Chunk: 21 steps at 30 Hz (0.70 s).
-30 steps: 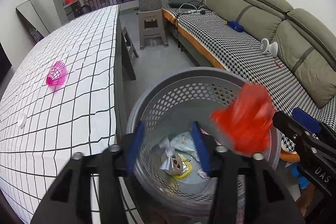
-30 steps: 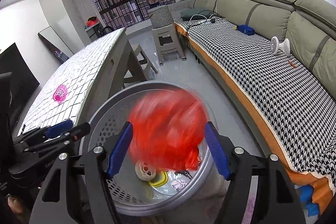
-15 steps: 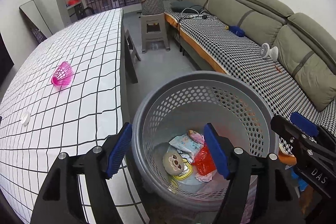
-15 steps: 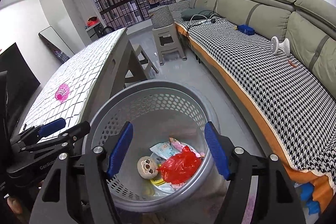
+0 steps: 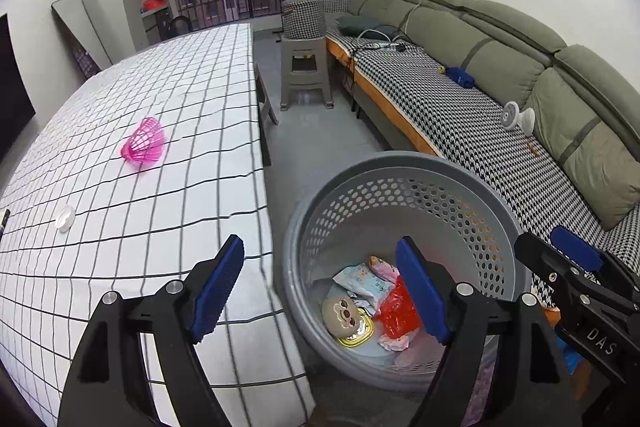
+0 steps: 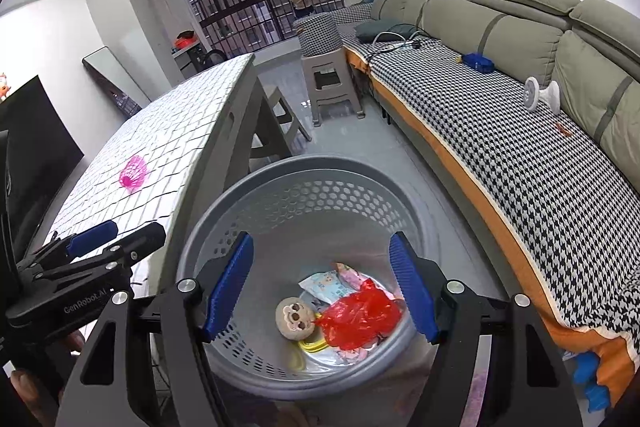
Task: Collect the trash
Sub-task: 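Move both open tools back over the table toward the cap and shuttlecock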
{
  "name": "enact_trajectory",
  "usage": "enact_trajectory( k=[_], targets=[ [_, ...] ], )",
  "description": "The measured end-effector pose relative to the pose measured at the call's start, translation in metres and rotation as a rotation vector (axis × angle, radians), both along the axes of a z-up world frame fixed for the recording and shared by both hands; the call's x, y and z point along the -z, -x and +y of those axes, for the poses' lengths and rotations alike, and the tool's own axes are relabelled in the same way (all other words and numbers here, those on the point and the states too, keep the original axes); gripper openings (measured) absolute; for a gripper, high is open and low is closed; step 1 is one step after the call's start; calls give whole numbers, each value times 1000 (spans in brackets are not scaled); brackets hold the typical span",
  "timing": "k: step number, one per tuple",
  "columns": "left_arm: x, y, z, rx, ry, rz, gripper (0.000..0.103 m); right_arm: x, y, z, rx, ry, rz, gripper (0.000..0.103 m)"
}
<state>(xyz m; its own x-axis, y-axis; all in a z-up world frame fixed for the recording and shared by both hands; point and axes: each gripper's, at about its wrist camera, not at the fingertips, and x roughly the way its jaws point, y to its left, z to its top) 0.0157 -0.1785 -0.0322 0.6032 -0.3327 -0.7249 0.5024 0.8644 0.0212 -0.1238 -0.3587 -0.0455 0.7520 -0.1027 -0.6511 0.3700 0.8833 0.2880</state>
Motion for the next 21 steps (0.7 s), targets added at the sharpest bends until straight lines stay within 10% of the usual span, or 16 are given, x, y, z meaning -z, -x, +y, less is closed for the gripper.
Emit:
enact_trajectory(
  k=[21],
  targets=[
    [-18, -61, 157, -379, 38, -34, 88, -41, -105, 104, -296, 18, -48, 77]
  ],
)
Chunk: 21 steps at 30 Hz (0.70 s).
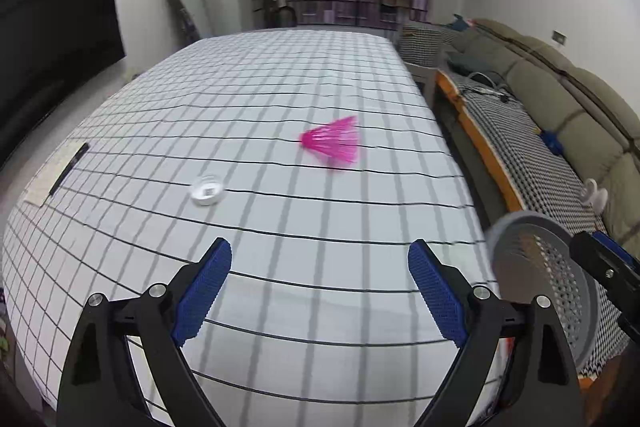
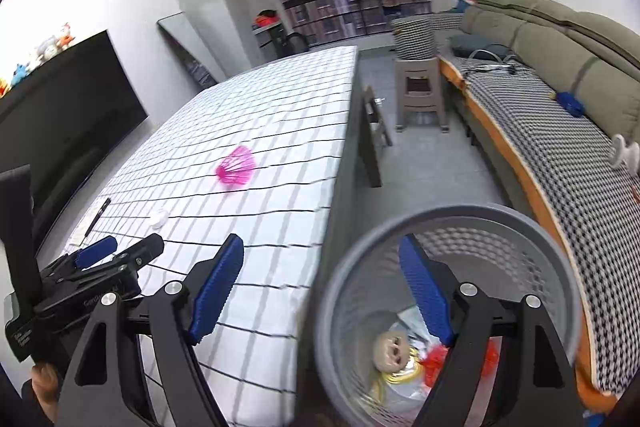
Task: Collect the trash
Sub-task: 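Move both open tools back over the table toward the cap and shuttlecock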
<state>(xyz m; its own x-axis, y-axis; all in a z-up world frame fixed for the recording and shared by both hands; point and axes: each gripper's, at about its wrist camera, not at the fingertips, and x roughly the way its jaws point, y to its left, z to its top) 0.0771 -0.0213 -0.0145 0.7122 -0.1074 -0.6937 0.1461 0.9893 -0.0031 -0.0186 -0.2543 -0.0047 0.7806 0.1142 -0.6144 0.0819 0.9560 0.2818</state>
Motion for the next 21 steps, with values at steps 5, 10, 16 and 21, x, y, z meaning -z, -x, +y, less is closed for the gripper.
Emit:
enact_trajectory(
  k=[5, 10, 16, 21],
  targets=[
    [6, -24, 33, -80, -10, 13, 88, -6, -28, 22, -52, 16, 3, 78],
    [15, -47, 62, -140, -10, 40, 88, -4, -53, 42, -96, 21, 24, 78],
    [29, -76, 84, -180, -10, 101, 88, 5, -80, 61, -138, 18, 49, 78],
    [43, -97, 95, -190, -15, 147, 88, 12, -97, 70, -163, -1, 69, 78]
  ],
)
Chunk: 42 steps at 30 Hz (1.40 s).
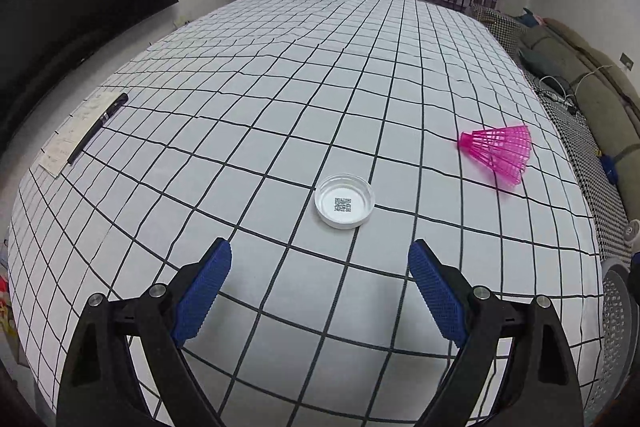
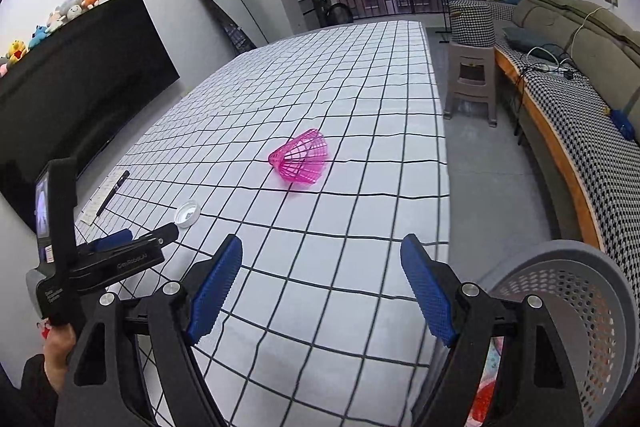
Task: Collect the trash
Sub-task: 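Move both open tools back over the table toward the cap and shuttlecock, then close the left tool on the white bottle cap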
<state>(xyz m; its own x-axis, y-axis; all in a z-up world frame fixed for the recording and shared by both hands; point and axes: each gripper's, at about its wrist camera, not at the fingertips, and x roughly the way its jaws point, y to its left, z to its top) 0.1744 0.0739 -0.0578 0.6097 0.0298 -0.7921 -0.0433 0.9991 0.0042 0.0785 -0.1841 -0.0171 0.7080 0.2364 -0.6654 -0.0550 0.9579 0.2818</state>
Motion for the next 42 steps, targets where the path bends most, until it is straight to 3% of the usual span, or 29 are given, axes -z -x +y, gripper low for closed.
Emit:
enact_trajectory(
  k=[10, 16, 19, 22, 24, 26, 34, 42],
  targets=[
    [17, -39, 3, 11, 2, 54, 88, 17, -18, 6, -6, 1, 47, 78],
    [23, -49, 1, 31, -1, 75, 83, 20, -20, 10, -8, 7, 54, 78],
    [22, -49, 1, 41, 8, 63, 75, 21, -20, 10, -5, 9, 58, 78],
    [20, -47, -2, 63, 8, 49, 61, 22, -19, 8, 3, 6, 64, 78],
    [18, -45, -5, 77, 8, 41, 45, 22, -19, 8, 5, 7, 67, 78],
    [16, -43, -9, 86, 4, 38, 39, 22, -20, 9, 4, 13, 70, 78],
    [8, -38, -4, 63, -13, -13, 39, 18, -30, 23, -31, 37, 58, 78],
    [-4, -34, 2, 31, -29, -64, 39, 4, -69, 36, -93, 66, 15, 78]
  ],
)
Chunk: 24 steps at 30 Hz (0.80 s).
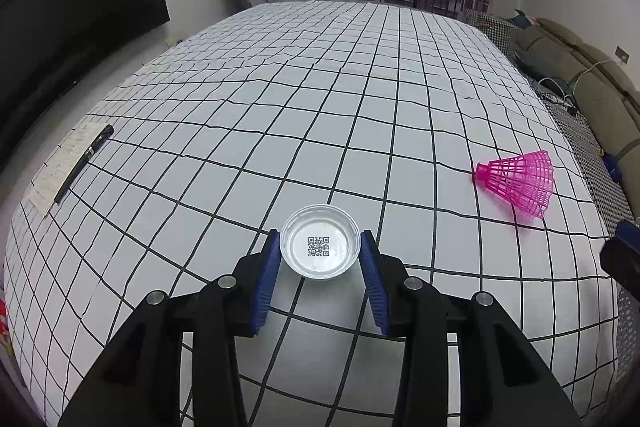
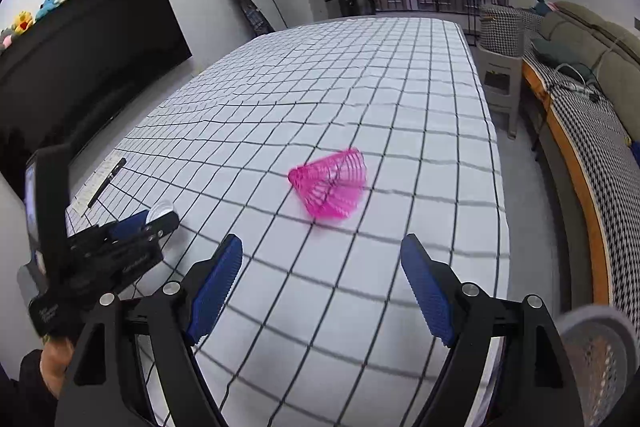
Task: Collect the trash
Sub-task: 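Close the left tool on the white bottle cap, then grasp the pink shuttlecock with the right tool while left holds the cap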
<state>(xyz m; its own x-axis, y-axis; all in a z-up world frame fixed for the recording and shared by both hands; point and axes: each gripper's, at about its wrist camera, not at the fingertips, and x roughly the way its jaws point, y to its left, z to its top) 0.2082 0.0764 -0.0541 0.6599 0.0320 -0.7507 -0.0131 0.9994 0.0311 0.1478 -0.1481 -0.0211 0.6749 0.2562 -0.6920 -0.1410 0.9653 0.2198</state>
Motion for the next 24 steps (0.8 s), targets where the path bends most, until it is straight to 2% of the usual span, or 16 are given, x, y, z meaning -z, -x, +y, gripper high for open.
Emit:
enact_trajectory(
  k=[6, 11, 15, 18, 24],
  targets=[
    [-5, 3, 7, -22, 23, -16, 39, -3, -40, 9, -60, 72, -2, 78],
    [-7, 4, 11, -28, 39, -21, 39, -10, -72, 13, -114, 79, 9, 78],
    [-5, 3, 13, -30, 43, -16, 39, -7, -98, 15, -198, 22, 55, 78],
    [-6, 4, 14, -31, 42, -17, 39, -3, -112, 21, -248, 62, 64, 78],
    [-3, 1, 17, -36, 38, -13, 39, 6, -138, 32, -350, 103, 141, 78]
  ],
)
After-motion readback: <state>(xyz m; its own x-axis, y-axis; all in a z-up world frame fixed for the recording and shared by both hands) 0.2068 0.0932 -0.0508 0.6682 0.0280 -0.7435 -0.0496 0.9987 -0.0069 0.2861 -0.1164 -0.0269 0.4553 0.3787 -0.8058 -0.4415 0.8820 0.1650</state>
